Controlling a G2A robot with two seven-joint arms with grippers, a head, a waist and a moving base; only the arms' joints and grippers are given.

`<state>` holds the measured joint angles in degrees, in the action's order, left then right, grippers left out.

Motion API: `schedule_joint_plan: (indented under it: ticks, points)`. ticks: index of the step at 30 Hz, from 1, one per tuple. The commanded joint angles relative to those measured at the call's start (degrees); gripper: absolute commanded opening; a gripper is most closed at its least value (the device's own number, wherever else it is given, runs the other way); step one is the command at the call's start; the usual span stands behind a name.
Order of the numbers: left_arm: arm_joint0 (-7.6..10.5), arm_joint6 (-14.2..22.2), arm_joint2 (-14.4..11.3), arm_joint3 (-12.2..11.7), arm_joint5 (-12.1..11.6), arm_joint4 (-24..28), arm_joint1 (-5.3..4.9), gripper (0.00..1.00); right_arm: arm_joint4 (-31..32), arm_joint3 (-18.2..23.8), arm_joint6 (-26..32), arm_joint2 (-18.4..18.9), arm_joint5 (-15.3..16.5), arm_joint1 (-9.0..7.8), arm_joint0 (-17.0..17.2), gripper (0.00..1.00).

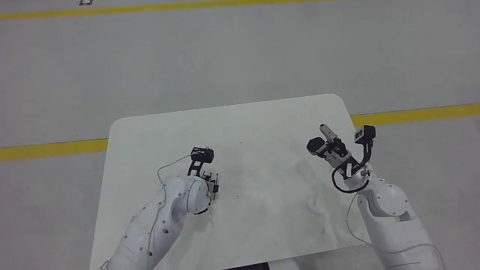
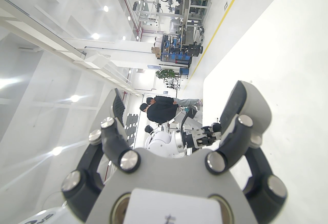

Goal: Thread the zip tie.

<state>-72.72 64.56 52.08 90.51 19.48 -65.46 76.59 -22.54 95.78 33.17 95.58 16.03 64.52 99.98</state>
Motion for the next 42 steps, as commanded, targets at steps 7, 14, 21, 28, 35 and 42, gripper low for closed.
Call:
schedule_joint_plan:
  ticks: [7,14,21,28,35,42]
  points:
    - [0.3,-0.6,0.1,-1.0,0.0,0.8,0.09,0.03,0.0,0.0,0.0,0.0,0.0,0.0,0.0,1.0]
    - [-0.29,-0.3,0.6,0.2,0.0,0.7,0.0,0.0,0.0,0.0,0.0,0.0,0.0,0.0,0.0,1.0]
    - [-4.23,3.7,1.4,10.1,-0.2,-3.8,-1.04,0.0,0.0,0.0,0.0,0.0,0.0,0.0,0.0,1.0]
    - [-7.58,8.5,1.9,20.8,-1.2,-10.2,-2.18,0.0,0.0,0.0,0.0,0.0,0.0,0.0,0.0,1.0]
    - [-8.96,9.4,1.0,25.3,-1.5,-12.3,-2.36,0.0,0.0,0.0,0.0,0.0,0.0,0.0,0.0,1.0]
    - [-9.44,7.2,1.8,24.8,-3.9,-6.3,-2.31,0.0,0.5,0.3,3.6,-0.6,1.0,-0.14,-0.6,1.0]
